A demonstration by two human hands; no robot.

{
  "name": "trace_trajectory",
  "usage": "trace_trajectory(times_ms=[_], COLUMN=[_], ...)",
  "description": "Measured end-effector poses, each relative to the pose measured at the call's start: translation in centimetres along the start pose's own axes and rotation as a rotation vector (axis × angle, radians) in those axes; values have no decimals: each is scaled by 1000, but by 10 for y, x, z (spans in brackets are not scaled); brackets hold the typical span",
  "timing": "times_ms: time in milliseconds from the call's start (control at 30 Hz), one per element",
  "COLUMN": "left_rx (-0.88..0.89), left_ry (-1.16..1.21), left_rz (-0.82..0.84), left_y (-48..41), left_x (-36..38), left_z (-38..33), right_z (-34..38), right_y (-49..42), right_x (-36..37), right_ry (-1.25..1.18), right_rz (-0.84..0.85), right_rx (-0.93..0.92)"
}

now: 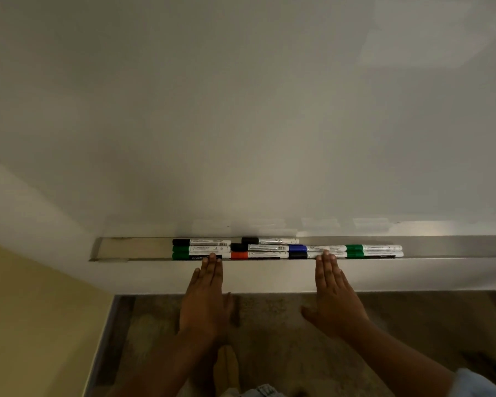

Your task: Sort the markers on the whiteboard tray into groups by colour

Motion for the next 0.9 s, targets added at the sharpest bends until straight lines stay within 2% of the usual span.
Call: trace_trajectory(times_ms=[167,433,600,733,767,800,833,900], left_rx=[-50,-67,-53,-78,-77,-49,25,152], left_ry=[-53,-122,-161,-88,13,16,11,3], left_rz=[-68,24,17,2,-53,-106,-244,-366], left_y=[-2,-8,-7,-11,-13,-15,-19,-17], left_x=[2,4,2,-5,-11,-15,-29,-46], left_z=[-7,-6,-6,-1,-1,-7,-13,-18], right_z=[-5,-7,-6,1,4,8,5,12], right_y=[-3,-3,-2,3,7,11,16,22], right_x=[5,-1,0,-9,-23,-38,-52,-71], right_ry=[-12,20,90,84,-41,-59,-161,-278], right_rz=[-11,-8,3,11,-72,-243,-426,-635], right_rx=[-51,-117,-80,-15,-33,-54,-60,-129])
Point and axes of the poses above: each hand's wrist, its own y-axis away from the middle knuckle, its own x-axis out of the palm, z = x × y, the point moved 7 cm from there along -y, towards the middle knuckle, and after that the axes turned 12 degrees about x, right-handed, at the moved point
